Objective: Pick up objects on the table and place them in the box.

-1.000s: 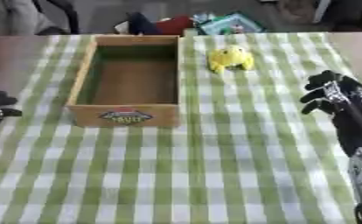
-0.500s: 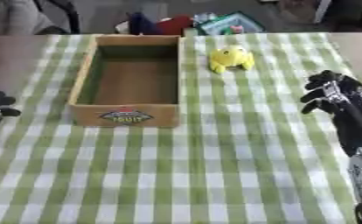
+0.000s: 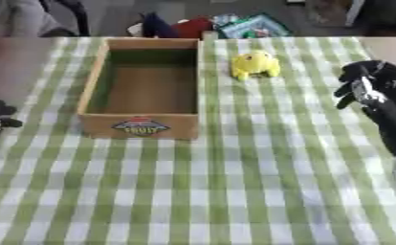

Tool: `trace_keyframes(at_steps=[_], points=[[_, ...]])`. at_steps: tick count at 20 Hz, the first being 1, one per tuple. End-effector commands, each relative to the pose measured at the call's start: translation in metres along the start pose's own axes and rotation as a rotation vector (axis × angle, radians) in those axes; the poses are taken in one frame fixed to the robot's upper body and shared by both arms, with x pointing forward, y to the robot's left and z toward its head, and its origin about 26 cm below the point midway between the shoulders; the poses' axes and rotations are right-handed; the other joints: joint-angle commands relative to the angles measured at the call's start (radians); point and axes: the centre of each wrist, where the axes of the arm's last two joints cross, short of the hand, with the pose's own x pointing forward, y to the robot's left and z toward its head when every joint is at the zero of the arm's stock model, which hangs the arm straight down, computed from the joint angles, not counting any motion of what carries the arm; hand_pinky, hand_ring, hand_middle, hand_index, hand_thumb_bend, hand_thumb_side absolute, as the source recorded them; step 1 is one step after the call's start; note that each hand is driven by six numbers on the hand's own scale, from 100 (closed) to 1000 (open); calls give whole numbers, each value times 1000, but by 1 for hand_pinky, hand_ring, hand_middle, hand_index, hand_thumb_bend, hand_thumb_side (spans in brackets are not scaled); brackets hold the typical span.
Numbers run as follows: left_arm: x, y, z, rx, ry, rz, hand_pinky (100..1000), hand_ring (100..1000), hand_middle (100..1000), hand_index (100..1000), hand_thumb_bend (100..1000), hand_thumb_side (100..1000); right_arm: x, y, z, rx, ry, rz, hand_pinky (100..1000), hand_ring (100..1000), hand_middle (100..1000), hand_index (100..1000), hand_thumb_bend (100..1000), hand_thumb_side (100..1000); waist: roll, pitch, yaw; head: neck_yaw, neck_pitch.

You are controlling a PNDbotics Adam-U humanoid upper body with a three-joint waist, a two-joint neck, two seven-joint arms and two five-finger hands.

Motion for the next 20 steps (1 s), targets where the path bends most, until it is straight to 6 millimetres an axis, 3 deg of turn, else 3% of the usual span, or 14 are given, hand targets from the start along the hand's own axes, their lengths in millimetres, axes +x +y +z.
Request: trace_keyframes(at_steps=[1, 5, 8, 14, 20], points=[[8, 2, -3, -22, -24, -18, 528, 610, 553, 509, 108, 627, 20, -21, -17, 59, -70, 89, 416, 514, 551, 665, 100, 412, -2, -20, 4, -6, 4], [7, 1, -3, -35, -18, -16, 528, 610, 553, 509, 107, 626, 35, -44, -42, 137, -120, 195, 424, 523, 565, 688, 100, 381, -4, -23, 17, -13, 5], [6, -2, -3, -53, -12, -11, 527, 610, 553, 508, 108, 627, 35, -64, -63, 184, -114, 286, 434, 534, 581, 709, 100, 316, -7, -26, 33, -21, 5], [8, -7, -6, -94, -16, -3, 527, 610, 553, 508, 106, 624, 11, -101, -93, 224, -42, 525, 507, 634, 659, 767, 100, 187, -16, -24, 88, -46, -7], [13, -16, -12, -144, -35, 10, 525, 610, 552, 507, 104, 622, -14, -122, -106, 226, 33, 746, 581, 757, 749, 807, 100, 198, -28, -3, 161, -78, -39]])
